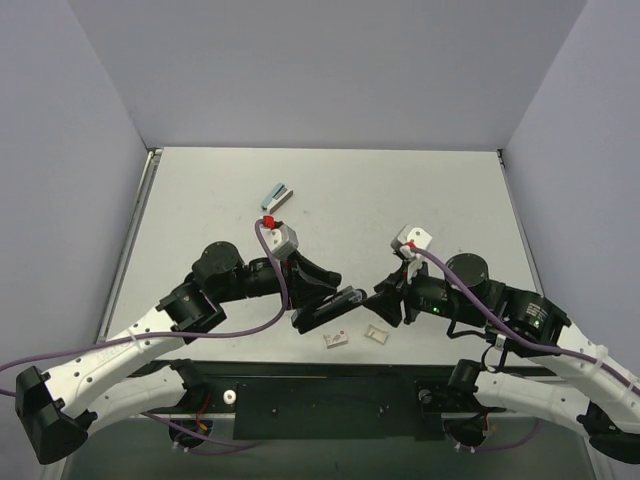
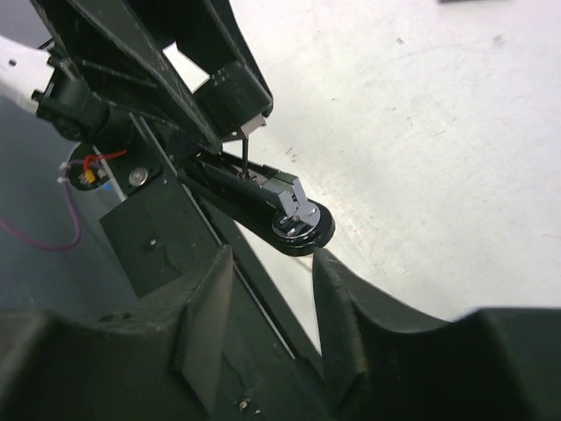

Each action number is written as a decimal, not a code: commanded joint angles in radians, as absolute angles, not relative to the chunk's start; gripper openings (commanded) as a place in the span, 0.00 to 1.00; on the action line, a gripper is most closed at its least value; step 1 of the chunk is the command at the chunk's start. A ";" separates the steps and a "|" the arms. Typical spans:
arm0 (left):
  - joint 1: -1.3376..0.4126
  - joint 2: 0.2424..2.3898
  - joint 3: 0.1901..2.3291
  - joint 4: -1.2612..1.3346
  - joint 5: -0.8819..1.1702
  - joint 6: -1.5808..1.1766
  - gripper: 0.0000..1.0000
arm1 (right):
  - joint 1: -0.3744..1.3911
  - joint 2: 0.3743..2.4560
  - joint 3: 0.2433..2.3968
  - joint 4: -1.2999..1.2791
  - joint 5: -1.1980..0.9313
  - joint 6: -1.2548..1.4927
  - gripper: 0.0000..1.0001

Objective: Unload the staples from the stapler

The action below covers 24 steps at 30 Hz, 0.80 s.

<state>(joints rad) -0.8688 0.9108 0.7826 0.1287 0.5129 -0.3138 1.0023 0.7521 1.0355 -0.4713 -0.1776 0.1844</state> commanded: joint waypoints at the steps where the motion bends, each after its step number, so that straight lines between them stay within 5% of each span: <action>1: -0.865 0.905 0.853 0.160 0.387 -0.282 0.00 | 1.005 0.804 1.106 -0.410 -0.048 0.244 0.28; 5: -0.865 0.907 0.847 0.163 0.327 -0.279 0.00 | 1.003 0.851 1.111 -0.338 0.076 0.352 0.00; 24: -0.865 0.945 0.862 0.221 0.213 -0.281 0.00 | 0.994 1.008 1.031 -0.107 0.215 0.597 0.00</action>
<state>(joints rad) -0.8688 0.9501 0.7845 0.0917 0.2405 -0.2798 1.0016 0.9810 1.0523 -0.1837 0.1791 0.5430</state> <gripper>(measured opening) 0.418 0.001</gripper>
